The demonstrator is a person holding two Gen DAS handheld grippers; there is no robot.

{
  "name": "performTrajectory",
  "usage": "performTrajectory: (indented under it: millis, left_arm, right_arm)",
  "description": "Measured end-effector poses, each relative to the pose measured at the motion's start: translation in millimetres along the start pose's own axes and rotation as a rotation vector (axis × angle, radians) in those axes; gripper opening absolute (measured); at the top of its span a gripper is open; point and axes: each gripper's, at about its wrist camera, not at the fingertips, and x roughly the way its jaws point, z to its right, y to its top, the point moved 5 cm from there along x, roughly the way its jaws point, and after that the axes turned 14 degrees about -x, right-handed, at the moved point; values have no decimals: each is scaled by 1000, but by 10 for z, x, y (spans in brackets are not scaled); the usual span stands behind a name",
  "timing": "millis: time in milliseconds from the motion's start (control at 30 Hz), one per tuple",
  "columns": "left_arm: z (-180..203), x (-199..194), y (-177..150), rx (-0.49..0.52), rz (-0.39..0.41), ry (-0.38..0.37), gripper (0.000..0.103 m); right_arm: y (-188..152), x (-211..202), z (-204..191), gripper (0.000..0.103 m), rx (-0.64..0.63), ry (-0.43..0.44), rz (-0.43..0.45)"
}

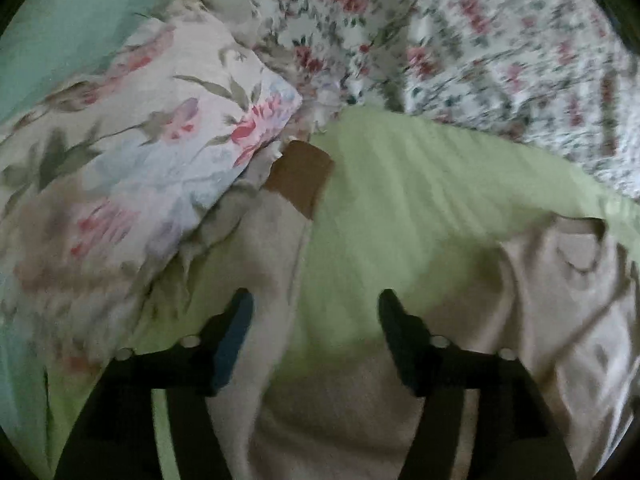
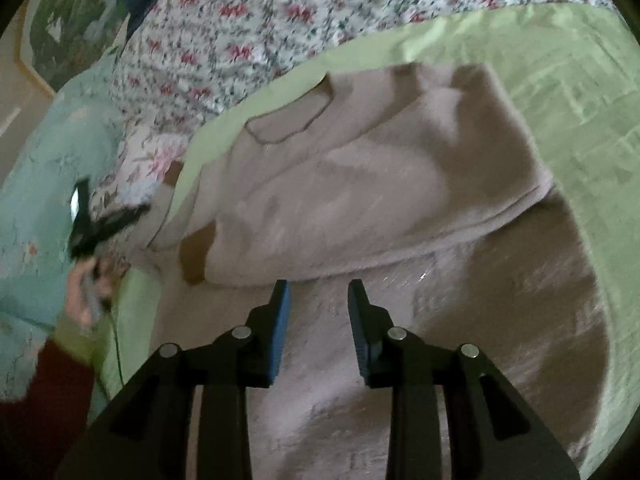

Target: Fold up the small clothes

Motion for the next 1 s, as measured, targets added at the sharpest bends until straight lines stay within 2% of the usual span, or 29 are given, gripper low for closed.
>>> performTrajectory:
  millis: [100,167,233,300,400,500,667,833,1000]
  left_arm:
    - [-45,364,132,-3,-46,56,77]
    - [-113,593,148,-23,-82,81,76]
    - [-163,704,171,-44,-90,72,60]
    - [-214,699,200,-66,-74,71,23]
    - [-315,554,211,-141,-49,1,11]
    - [-304,252,143,-186,-11,-87,9]
    - [103,-404,-59,-168,83,-241,8]
    - [868,-908,-373,-116,111,-414,8]
    - [1912,-1220,-933,21,89,-552,8]
  right_arm:
    - [-38,71,18,31,7,2,-25]
    - [-97,70,41,31,9,6,-36]
    - [-111,100,57,31,11,5,-49]
    - [-75,161,45,31,16,3,-54]
    - [-82,157,54,31,17,3,-50]
    - [-75,109,25,31,19,13,-27]
    - [-88,14,-10,31,19,27,-4]
    - [-111,-111,-9,31,30,26,25]
    - [-162,-222,127,31,71,7,44]
